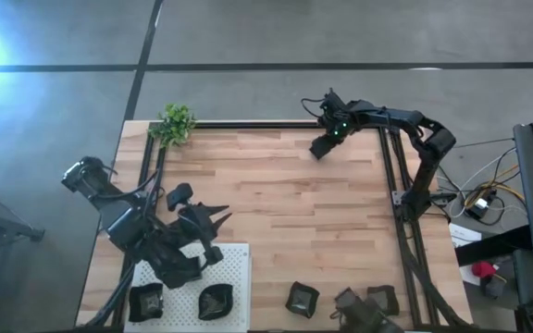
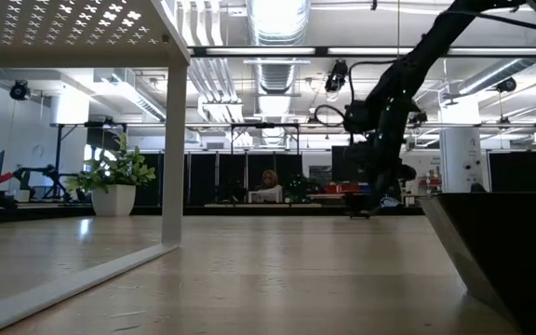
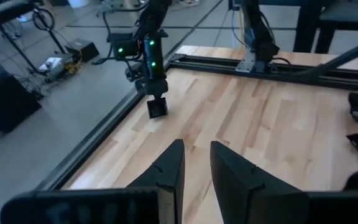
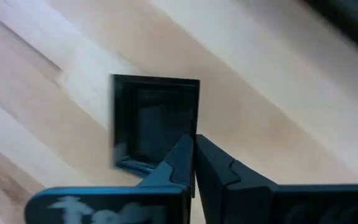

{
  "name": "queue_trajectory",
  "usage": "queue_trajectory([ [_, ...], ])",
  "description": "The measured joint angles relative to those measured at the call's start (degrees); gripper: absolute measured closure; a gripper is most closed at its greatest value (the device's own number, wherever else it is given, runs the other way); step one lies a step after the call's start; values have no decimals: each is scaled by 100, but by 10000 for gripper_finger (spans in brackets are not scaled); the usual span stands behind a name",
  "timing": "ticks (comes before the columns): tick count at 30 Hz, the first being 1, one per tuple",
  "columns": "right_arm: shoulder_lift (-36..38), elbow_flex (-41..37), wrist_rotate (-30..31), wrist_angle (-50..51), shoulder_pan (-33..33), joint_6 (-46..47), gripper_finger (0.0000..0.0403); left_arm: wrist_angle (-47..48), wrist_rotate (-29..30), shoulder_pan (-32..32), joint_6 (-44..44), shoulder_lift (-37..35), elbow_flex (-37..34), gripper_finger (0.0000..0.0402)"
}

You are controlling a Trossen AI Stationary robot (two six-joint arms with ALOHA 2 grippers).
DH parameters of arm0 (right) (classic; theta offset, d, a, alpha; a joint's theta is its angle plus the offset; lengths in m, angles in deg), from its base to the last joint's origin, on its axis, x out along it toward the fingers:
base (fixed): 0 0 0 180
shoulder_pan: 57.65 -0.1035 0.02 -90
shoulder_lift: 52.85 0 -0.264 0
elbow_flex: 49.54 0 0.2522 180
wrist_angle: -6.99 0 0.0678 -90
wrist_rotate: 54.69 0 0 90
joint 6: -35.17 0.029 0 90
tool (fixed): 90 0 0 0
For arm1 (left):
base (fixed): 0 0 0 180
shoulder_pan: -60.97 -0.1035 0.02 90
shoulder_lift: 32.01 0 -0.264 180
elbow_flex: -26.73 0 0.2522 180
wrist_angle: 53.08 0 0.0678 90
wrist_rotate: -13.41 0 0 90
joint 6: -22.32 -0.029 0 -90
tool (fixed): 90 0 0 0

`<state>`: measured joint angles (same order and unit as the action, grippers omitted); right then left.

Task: Pick & Place Mini shaped plates
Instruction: Stack the square plate on top of the square plate on the shelf

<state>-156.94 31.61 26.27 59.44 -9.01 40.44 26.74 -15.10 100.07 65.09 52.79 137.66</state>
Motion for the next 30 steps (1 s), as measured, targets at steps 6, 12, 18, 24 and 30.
queue_trajectory([
  [6, 737, 87, 149, -6, -48, -111, 395, -3, 142, -280, -116, 2, -9, 331],
  [12, 1843, 82, 221, -25, -337, 426, 395, -7, 142, -702, -93, 2, -76, 331],
  [18, 2819, 80, 1004, -241, -1092, 771, 395, -107, 140, -1093, -556, 2, -81, 331],
  [24, 3403, 76, 1563, -675, -2181, 1390, 395, -815, 111, -1406, -1633, 2, -83, 331],
  [30, 3374, 73, 2271, -1553, -3517, 1543, 395, -1434, -59, -1679, -2917, 76, -83, 331],
])
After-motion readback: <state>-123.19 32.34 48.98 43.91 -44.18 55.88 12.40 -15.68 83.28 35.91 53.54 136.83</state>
